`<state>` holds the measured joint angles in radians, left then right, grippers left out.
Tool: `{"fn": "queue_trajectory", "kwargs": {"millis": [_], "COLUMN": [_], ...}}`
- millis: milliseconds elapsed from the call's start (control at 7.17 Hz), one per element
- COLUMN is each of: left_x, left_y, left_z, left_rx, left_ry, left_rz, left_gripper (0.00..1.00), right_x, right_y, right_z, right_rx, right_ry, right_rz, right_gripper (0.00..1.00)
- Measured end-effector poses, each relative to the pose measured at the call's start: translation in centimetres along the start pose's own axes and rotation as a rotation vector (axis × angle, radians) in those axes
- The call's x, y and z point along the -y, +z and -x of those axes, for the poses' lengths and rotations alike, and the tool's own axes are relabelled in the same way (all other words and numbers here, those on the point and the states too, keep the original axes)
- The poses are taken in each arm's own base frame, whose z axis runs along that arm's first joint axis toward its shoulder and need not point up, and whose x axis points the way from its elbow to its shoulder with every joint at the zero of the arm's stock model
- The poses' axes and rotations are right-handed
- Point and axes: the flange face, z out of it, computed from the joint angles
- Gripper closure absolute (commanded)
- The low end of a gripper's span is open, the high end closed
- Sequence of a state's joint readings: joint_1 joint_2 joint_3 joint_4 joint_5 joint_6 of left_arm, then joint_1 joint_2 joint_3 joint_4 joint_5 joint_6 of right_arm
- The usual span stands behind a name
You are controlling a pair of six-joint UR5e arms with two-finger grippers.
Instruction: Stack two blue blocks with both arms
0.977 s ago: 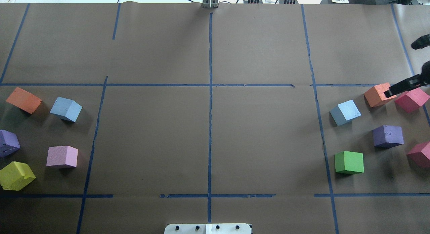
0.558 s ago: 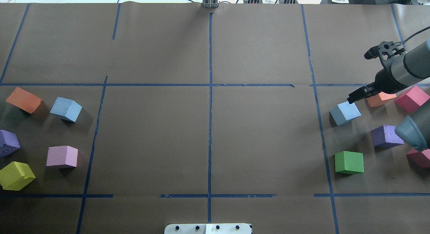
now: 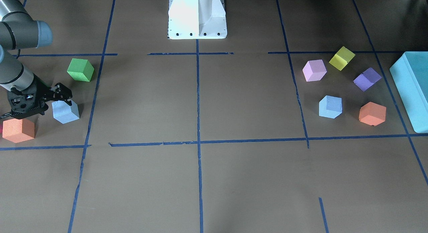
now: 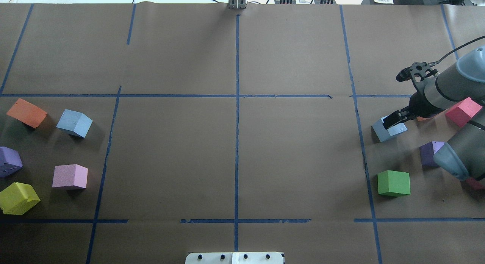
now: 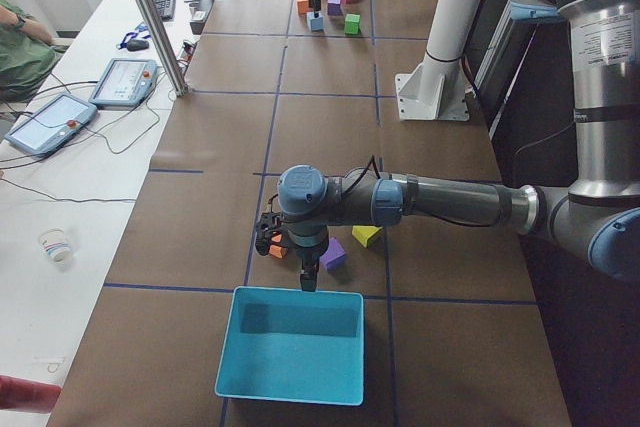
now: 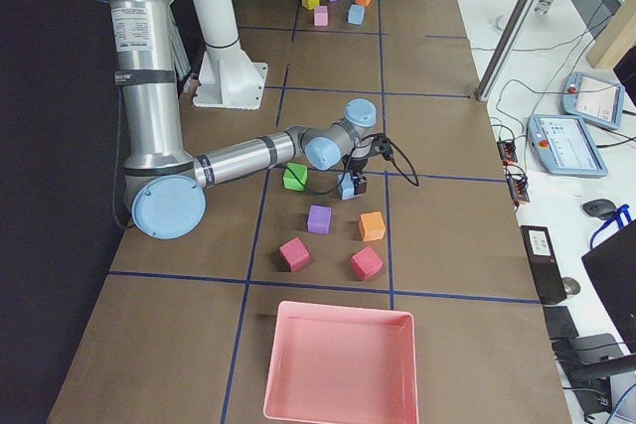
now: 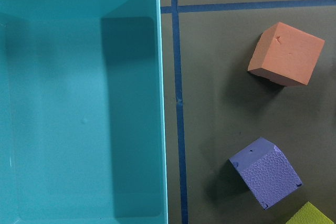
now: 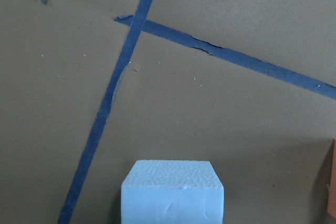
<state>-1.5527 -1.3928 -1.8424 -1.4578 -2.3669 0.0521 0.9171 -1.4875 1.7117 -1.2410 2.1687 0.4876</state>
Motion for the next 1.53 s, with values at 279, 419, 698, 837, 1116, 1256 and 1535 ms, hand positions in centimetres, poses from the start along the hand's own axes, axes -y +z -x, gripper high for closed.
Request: {"fn": "queue_trajectory", "kwargs": {"millis": [279,419,698,837,1116,1256,1535], "left_x": [0.0,0.0,0.0,0.0,0.0,0.0,0.0], "left_y": [0.0,0.0,0.1,0.1,0.0,0.0,0.0], "left_z": [0.0,0.0,0.0,0.0,0.0,0.0,0.0], "left_rx": [0.000,0.000,0.000,0.000,0.000,0.000,0.000], "left_ry": [-0.001,-0.001,-0.002,-0.003,-0.003,-0.003,-0.003], "left_rz": [0.002,0.002,0.003,0.003,0.003,0.003,0.003], "left_gripper": [0.00,0.00,0.00,0.00,0.00,0.00,0.00], "right_x": [-0.1,-0.2,0.1,1.0,6.4,9.3,13.1], "right_y": [1.8,2.6,3.0,2.5,-0.1,-1.2,-1.5], "right_z": [0.3,0.4,0.8,1.8,8.2,14.1,27.5], "right_rx": [-0.006,-0.011,-0.010,-0.001,0.023,0.019,-0.011], "right_ry": [-0.004,-0.005,-0.007,0.012,0.109,0.168,0.305], "right_rz": [0.030,0.042,0.048,0.036,0.020,0.037,0.036], "right_gripper": [0.27,0.53,0.77,0.78,0.77,0.77,0.76]}}
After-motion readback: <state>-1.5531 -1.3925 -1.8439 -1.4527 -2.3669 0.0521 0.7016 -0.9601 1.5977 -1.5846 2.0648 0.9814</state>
